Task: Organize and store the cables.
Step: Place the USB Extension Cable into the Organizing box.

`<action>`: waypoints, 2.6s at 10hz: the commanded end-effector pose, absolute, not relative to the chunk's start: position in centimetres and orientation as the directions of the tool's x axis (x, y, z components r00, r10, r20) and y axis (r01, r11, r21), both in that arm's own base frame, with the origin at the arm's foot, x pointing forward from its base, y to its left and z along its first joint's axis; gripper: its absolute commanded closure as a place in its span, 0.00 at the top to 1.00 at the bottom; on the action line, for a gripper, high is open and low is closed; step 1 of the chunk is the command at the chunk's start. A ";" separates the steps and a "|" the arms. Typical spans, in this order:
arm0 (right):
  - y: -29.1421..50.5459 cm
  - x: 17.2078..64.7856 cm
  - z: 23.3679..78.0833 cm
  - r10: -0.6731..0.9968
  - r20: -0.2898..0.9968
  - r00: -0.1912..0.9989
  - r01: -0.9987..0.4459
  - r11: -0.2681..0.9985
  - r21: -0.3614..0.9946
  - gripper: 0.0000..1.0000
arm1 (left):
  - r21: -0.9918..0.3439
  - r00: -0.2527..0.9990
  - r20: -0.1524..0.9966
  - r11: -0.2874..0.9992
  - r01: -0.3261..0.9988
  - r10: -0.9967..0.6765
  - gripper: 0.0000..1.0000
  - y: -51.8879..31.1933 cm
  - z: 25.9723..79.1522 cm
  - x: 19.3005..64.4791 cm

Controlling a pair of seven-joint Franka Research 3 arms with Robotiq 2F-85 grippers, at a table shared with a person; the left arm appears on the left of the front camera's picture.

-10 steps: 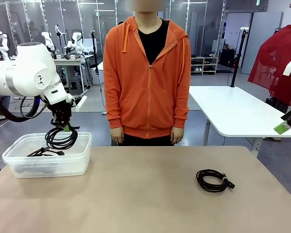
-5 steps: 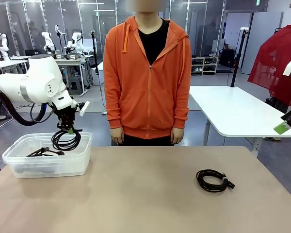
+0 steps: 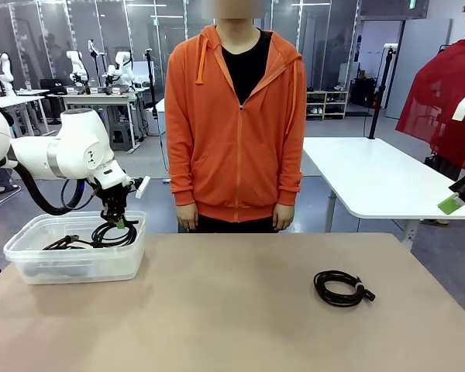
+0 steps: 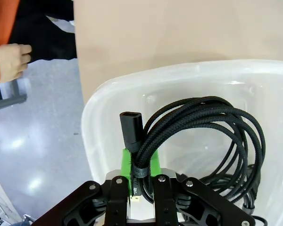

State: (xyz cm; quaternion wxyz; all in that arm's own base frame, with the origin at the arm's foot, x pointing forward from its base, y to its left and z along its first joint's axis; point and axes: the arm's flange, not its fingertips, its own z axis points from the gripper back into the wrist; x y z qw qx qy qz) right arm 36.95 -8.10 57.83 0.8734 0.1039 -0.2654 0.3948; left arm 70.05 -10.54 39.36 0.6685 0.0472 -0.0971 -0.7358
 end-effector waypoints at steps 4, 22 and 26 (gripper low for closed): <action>-8.0 36.9 57.5 0.630 0.554 0.545 -0.743 0.668 -0.029 1.00 | 0.147 -0.056 0.082 -0.043 0.988 -0.995 0.39 -10.3 39.4 71.0; -8.0 36.9 57.5 0.630 0.554 0.545 -0.743 0.668 -0.029 1.00 | 0.132 0.005 0.092 0.017 0.991 -0.996 1.00 -10.2 39.9 69.8; -8.0 36.9 57.5 0.630 0.554 0.545 -0.743 0.668 -0.029 1.00 | 0.132 0.005 0.092 0.017 0.991 -0.996 1.00 -10.2 39.9 69.8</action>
